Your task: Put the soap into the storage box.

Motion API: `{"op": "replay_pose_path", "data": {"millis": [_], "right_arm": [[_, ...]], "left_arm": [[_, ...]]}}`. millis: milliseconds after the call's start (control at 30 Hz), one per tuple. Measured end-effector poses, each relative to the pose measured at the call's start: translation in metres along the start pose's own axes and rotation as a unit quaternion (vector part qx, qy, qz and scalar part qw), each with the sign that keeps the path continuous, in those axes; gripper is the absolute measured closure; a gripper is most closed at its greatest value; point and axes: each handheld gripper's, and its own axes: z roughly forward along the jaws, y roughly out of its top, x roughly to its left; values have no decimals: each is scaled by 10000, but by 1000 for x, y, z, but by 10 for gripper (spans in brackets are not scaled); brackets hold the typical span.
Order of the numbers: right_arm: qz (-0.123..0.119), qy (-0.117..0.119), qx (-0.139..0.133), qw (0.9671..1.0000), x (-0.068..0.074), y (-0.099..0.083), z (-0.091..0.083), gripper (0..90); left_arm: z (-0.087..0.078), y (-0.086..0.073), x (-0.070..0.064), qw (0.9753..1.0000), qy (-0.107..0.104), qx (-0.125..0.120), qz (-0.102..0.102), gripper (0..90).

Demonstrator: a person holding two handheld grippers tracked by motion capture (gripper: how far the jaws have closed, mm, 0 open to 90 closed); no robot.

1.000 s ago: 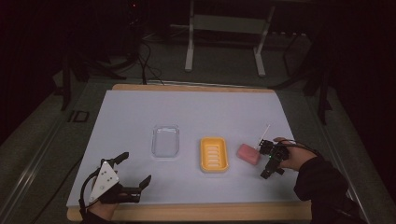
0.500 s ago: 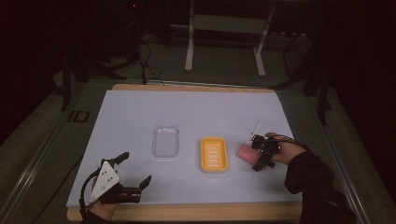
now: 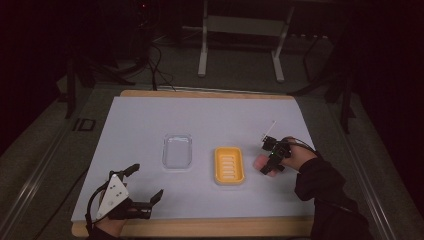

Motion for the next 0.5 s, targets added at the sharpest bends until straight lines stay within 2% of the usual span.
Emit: {"op": "replay_pose_path", "data": {"millis": [67,167,233,400,500], "right_arm": [[-13,-19,40,10000,1,1,3,266],[-182,-115,24,9998,2,3,5,266],[-158,-181,69,9997,0,4,6,258],[-538,-263,101,9982,-1,5,8,246],[-749,-429,217,9960,3,6,10,245]], "left_arm": [[0,0,0,10000,0,6,6,6],[1,0,0,10000,-8,11,10,5],[1,0,0,10000,-17,22,11,6],[1,0,0,10000,-21,30,14,5],[1,0,-1,10000,-27,48,26,6]]}}
